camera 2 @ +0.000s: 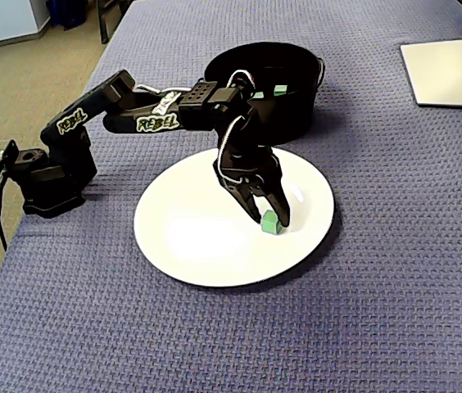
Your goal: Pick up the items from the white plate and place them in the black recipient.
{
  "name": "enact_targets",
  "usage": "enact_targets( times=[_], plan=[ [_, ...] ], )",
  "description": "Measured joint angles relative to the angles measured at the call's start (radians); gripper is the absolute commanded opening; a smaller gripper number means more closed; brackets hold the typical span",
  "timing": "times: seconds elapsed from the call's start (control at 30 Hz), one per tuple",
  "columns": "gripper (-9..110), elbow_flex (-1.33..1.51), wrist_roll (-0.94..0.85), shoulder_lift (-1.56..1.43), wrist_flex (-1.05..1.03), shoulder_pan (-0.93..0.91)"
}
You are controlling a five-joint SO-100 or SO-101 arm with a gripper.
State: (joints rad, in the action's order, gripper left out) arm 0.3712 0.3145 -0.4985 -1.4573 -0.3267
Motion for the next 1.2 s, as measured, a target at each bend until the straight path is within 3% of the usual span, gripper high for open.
enact_targets(
  times=[0.37,0.57,0.7,0.87,1.03,1.2],
  plan=[
    [0,-0.015,-0.025,-0.006,-0.012,-0.011],
    [0,0.179,-0.146,-0.383,0.081,-0.077],
    [0,0.322,-0.359,-0.769,0.282,-0.061],
    [0,0.373,-0.801,-1.132,0.396,0.206],
    [0,0.499,-1.261,-1.207,0.419,0.508],
    [0,0.629,-1.420,-1.114,0.428,0.641]
  ],
)
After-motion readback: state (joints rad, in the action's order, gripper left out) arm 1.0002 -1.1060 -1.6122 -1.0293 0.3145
